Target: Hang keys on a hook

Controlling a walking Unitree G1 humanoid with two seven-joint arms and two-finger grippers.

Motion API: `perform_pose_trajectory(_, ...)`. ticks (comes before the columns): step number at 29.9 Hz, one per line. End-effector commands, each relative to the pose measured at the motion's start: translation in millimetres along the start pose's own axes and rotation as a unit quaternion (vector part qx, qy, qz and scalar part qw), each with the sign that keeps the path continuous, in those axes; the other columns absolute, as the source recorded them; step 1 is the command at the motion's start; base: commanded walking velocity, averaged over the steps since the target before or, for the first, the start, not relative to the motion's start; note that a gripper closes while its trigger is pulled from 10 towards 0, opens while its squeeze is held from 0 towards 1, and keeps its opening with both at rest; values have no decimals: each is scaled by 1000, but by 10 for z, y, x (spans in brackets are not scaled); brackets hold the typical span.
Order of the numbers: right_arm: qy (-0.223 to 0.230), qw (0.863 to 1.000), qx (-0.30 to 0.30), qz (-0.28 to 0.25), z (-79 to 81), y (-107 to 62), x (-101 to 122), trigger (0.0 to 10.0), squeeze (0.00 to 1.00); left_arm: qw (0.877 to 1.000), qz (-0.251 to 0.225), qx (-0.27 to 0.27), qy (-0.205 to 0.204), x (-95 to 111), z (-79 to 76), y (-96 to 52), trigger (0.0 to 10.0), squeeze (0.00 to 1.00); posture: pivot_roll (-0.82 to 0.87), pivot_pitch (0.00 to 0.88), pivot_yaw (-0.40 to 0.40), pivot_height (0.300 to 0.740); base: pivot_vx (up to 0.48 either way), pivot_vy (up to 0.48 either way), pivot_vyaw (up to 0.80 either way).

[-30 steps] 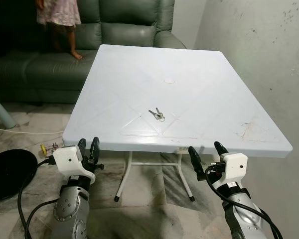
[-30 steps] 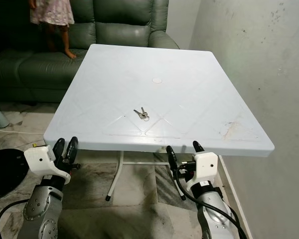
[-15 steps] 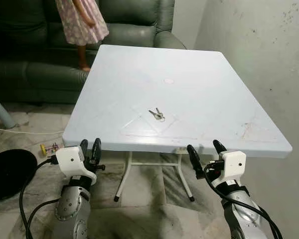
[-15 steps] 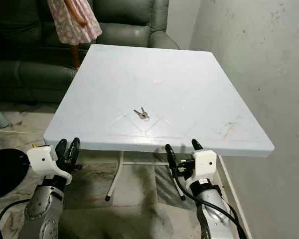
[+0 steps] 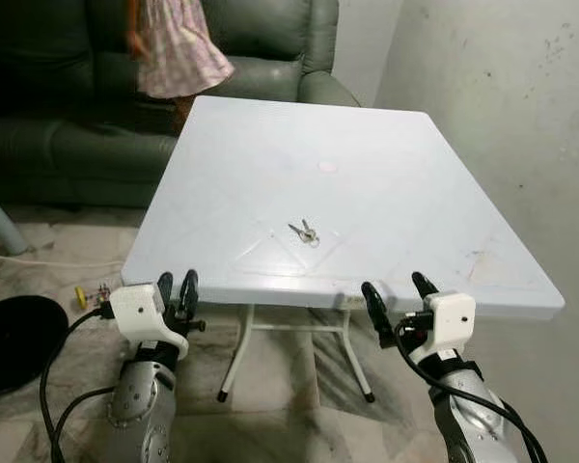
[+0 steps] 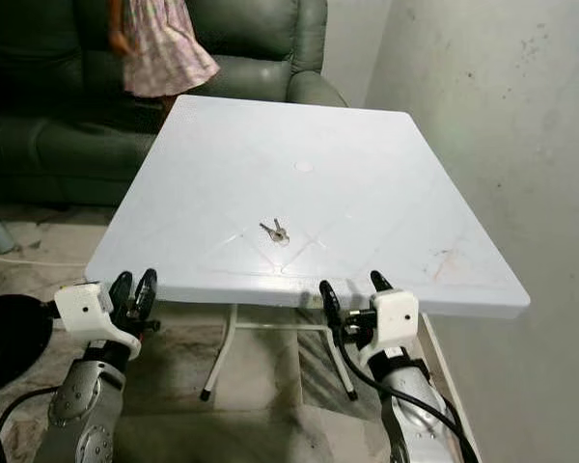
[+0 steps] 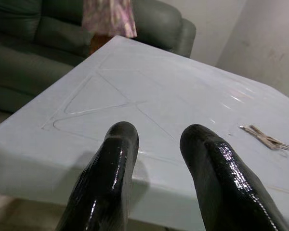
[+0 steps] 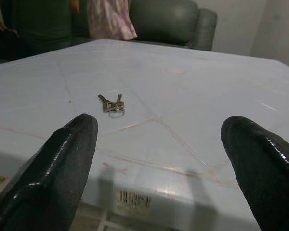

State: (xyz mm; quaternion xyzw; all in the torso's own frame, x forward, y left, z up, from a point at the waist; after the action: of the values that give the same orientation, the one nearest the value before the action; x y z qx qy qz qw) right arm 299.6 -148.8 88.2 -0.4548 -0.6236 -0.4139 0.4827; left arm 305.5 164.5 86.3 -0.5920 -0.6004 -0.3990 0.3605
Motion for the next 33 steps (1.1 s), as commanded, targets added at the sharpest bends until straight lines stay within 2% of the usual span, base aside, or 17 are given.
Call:
perform_pose_trajectory(1, -5, 1000, 1, -9, -16, 27, 68, 10000, 0, 1000, -2, -8, -1, 31, -52, 25, 10000, 0, 131, 0, -87, 736, 382, 0, 0)
perform_pose_trajectory(8, -14, 1000, 16, -9, 27, 19, 68, 10000, 0, 1000, -2, -9, -2, 29, -62, 32, 10000, 0, 130, 0, -87, 736, 381, 0, 0)
perform_pose_trajectory(15, -10, 1000, 23, -17, 53, 25, 95, 10000, 0, 1000, -2, -12, -4, 25, -81, 40, 10000, 0, 127, 0, -88, 736, 381, 0, 693)
perform_pose_trajectory(17, 13, 1000, 14, -19, 30, 28, 107, 10000, 0, 1000, -3, -13, -5, 25, -90, 49, 10000, 0, 127, 0, -90, 736, 384, 0, 0)
perform_pose_trajectory(23, 0, 1000, 13, 1, 15, 47, 52, 10000, 0, 1000, 0, -9, 7, 25, -85, 57, 10000, 0, 127, 0, -95, 736, 346, 0, 0)
perform_pose_trajectory(28, -4, 1000, 8, 9, -17, 67, 38, 10000, 0, 1000, -6, -2, 4, 35, -77, 63, 10000, 0, 126, 0, -101, 736, 99, 0, 0)
perform_pose_trajectory(32, -37, 999, 28, 27, -5, 94, -13, 10000, 0, 1000, -11, 1, 8, 36, -93, 71, 10000, 0, 123, 0, -101, 736, 0, 0, 0)
perform_pose_trajectory(33, -29, 998, 39, 30, 10, 100, -25, 10000, 0, 1000, -5, 0, 12, 11, -106, 73, 10000, 0, 123, 0, -101, 736, 0, 0, 0)
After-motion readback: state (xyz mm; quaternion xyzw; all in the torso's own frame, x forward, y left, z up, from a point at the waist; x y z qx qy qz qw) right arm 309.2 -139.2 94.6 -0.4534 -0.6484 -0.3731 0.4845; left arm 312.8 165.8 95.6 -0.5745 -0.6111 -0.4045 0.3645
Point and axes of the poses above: a point about 5 cm out from each wrist's last joint towards the gripper, its own y axis pointing out of the wrist towards the gripper, its own x axis along the axis of the wrist's last joint, z = x × y, the point moved 5 cm from there along y, pointing out of the wrist towards the gripper, and after that the axes turned 12 degrees about -y, right-handed, at the moved point
